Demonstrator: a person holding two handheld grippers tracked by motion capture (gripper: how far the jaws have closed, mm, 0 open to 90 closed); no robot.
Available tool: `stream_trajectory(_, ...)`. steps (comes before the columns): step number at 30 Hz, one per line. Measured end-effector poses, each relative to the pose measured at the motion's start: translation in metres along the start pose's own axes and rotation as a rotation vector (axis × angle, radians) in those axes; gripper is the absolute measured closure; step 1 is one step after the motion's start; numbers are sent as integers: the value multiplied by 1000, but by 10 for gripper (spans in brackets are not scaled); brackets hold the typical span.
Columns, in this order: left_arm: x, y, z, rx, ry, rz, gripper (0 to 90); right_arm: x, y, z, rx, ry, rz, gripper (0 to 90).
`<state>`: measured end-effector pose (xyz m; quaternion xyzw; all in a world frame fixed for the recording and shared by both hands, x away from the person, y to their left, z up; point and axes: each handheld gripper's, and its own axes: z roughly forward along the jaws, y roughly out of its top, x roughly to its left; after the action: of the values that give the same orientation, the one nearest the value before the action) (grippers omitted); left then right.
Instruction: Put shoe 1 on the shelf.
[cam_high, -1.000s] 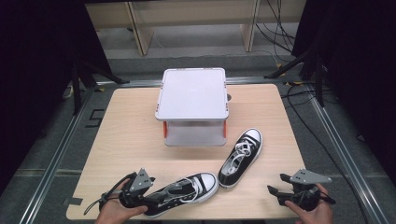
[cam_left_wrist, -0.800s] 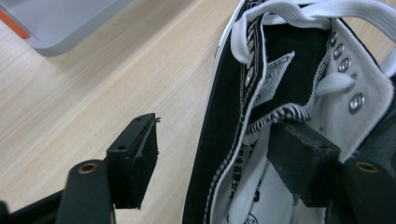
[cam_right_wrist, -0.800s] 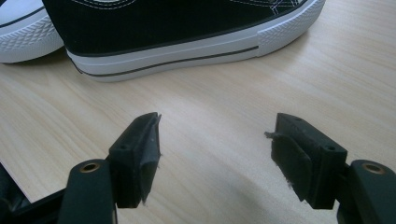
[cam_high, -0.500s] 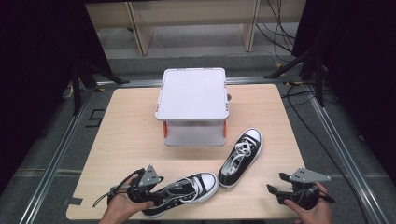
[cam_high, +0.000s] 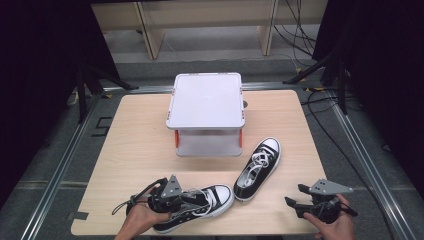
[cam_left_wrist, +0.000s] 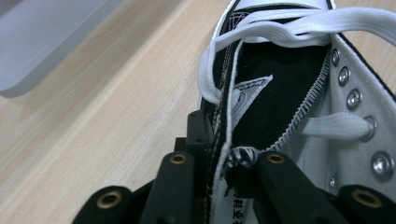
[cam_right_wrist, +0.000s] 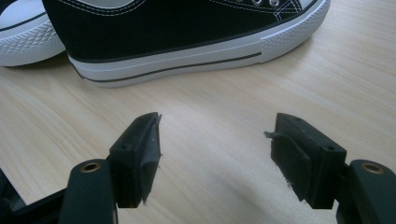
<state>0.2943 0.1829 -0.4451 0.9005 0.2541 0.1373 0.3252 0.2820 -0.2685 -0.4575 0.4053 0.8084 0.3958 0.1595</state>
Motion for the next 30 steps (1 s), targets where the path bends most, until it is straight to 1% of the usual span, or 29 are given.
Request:
stream_trajectory(2, 0, -1, 0, -6, 3, -10, 832, 0, 0, 0, 0, 0, 4, 333)
stream_trajectory(3, 0, -1, 0, -11, 6, -33, 836, 0, 0, 1, 2, 4, 7, 333)
stream_trajectory(4, 0, -1, 0, -11, 6, -33, 839, 0, 0, 1, 2, 4, 7, 333)
stream_trajectory(5, 1, -1, -2, -11, 7, -26, 839, -1, 0, 1, 0, 4, -3, 333)
stream_trajectory(6, 1, 1, -3, -13, 16, -32, 842, -1, 0, 1, -1, 4, -1, 333)
stream_trajectory(7, 1, 1, -3, -13, 16, -32, 844, -1, 0, 1, -1, 4, -1, 333)
stream_trajectory(8, 2, 1, -5, -18, 30, -39, 844, -1, 0, 1, -2, 6, 0, 333)
stream_trajectory(9, 3, 2, -7, -24, 39, -54, 853, -1, 0, -2, -10, -2, -7, 333)
stream_trajectory(10, 7, 1, -9, -23, 44, -57, 855, -1, 0, -2, -10, -4, -6, 333)
stream_trajectory(12, 12, -1, -9, -49, 47, -114, 858, -1, 0, -2, -4, 2, -2, 333)
stream_trajectory(13, 13, -1, -9, -51, 43, -138, 858, -1, 0, -1, -8, 3, -4, 333)
stream_trajectory(14, 16, -2, -10, -47, 50, -152, 858, -1, 0, -1, -11, 1, 0, 333)
stream_trajectory(15, 19, -1, -12, -31, 50, -145, 858, 1, 1, -2, -4, 17, 19, 333)
stream_trajectory(16, 23, 0, -14, -24, 63, -148, 858, 0, 1, -2, -14, 12, 7, 333)
stream_trajectory(17, 25, 1, -15, -34, 77, -162, 858, 1, 1, -2, -4, 15, 18, 333)
stream_trajectory(18, 27, 2, -17, -31, 76, -156, 857, 0, 1, -2, -8, -2, 0, 333)
stream_trajectory(19, 28, 4, -20, -33, 82, -170, 857, 0, 1, -2, -4, 2, 3, 333)
stream_trajectory(20, 28, 4, -20, -33, 82, -170, 857, 0, 1, -2, -5, 1, 3, 333)
stream_trajectory(21, 32, 5, -24, -36, 83, -171, 856, 0, 1, -3, -8, 0, 1, 333)
stream_trajectory(22, 33, 6, -27, -31, 77, -182, 856, 0, 1, -3, -9, -1, 2, 333)
stream_trajectory(23, 34, 8, -29, -45, 78, -195, 856, 0, 1, -3, -9, -1, 2, 332)
stream_trajectory(25, 37, 11, -36, -43, 57, -206, 857, 0, 1, -2, -18, -1, -4, 333)
stream_trajectory(27, 38, 13, -39, -51, 52, -214, 857, 0, 1, -3, -14, -6, 1, 333)
stream_trajectory(28, 41, 17, -46, -66, 41, -235, 856, 0, 1, -3, -15, -6, -2, 333)
stream_trajectory(29, 43, 20, -49, -65, 35, -245, 856, 0, 1, -3, -10, 0, 5, 332)
stream_trajectory(30, 46, 23, -52, -64, 41, -229, 855, 0, 1, -3, -12, -9, 3, 332)
